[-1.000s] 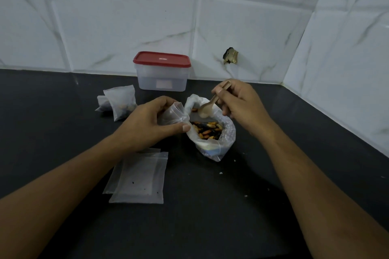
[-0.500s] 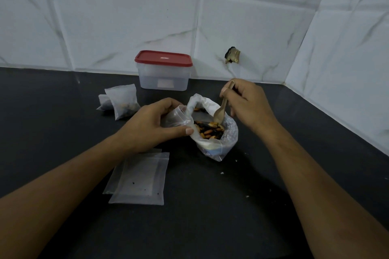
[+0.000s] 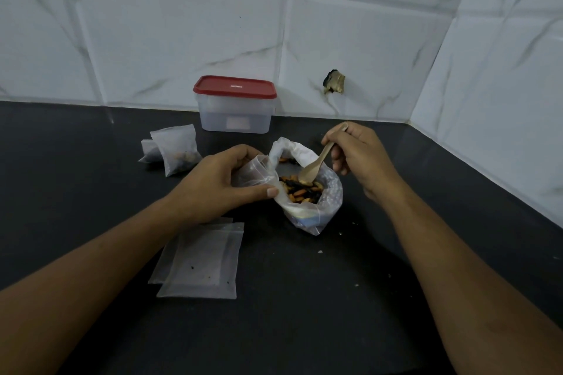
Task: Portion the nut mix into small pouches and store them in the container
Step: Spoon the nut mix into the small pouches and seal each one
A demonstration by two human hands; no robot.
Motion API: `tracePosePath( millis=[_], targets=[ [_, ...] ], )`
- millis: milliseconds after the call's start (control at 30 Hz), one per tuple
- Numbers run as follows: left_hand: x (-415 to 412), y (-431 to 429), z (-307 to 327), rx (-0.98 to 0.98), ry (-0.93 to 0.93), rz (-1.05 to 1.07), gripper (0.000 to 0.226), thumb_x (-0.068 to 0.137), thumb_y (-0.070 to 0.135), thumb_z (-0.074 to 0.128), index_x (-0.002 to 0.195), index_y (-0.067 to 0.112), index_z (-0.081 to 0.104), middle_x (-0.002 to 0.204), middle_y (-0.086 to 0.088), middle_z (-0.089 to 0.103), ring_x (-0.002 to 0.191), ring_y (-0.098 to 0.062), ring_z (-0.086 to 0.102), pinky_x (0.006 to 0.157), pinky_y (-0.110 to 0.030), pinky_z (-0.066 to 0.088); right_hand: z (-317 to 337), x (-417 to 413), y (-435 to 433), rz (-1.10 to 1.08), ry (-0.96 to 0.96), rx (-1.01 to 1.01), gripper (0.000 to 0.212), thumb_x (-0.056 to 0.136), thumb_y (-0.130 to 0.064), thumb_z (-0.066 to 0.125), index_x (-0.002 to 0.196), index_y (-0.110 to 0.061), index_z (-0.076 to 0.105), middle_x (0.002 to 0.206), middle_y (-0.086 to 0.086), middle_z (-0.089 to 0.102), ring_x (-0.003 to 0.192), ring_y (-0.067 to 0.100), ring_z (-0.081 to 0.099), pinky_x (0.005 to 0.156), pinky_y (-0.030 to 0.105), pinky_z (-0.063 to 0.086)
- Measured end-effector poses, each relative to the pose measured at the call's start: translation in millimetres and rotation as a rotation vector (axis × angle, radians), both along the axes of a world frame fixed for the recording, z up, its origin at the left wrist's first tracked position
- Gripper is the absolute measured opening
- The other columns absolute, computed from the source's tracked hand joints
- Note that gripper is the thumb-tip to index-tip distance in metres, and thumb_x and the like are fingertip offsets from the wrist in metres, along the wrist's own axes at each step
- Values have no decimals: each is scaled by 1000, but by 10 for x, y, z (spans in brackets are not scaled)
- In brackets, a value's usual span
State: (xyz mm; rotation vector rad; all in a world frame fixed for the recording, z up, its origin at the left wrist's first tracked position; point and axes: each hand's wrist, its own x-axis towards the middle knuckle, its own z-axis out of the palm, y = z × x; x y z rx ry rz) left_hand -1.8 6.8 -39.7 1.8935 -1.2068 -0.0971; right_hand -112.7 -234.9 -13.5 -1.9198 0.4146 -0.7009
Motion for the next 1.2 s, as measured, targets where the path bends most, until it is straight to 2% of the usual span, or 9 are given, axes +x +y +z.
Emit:
tracePosePath(
  millis=[200,467,700,900,1067,1200],
  targets=[
    [10,-3,-2,5,2,-3,63,71,59,74,126,35,58,107,17,70,99,5,66,84,-19,58,-43,42,42,42,18,158,23,102,-17,56,88,-11,73,62,1,62,46,12,53,43,21,39],
    [25,4,-5,5,-12,-4,63,71,61,73,127,34,59,109,15,70,99,1,68,86,-29,60,-77,46,17,-5,-40,132,21,104,-20,57,93,-12,73,67,-1,63,49,10,53,44,19,39],
    [13,7,2,9,-14,3,64,70,62,73,126,34,59,106,16,71,97,1,68,86,-31,60,-79,58,29,113,31,165,23,104,-17,55,93,-13,74,70,4,66,51,12,53,47,21,36],
    [12,9,-9,-9,1,-3,60,72,58,76,124,34,60,108,15,72,98,0,69,88,-33,60,-104,61,-9,101,50,265,23,103,-19,57,96,-6,75,69,5,66,51,12,53,48,22,38],
    [21,5,-3,8,-4,-5,64,72,60,74,127,33,59,110,14,70,99,0,68,88,-32,60,-133,71,-15,120,94,265,24,102,-21,60,101,-5,77,75,6,71,53,10,52,51,21,38],
    [19,6,1,11,-9,-2,65,71,61,73,128,33,58,110,15,70,99,3,67,88,-29,60,-138,82,-36,75,91,371,24,101,-21,60,99,-5,77,69,3,68,52,10,51,52,23,38]
  ],
)
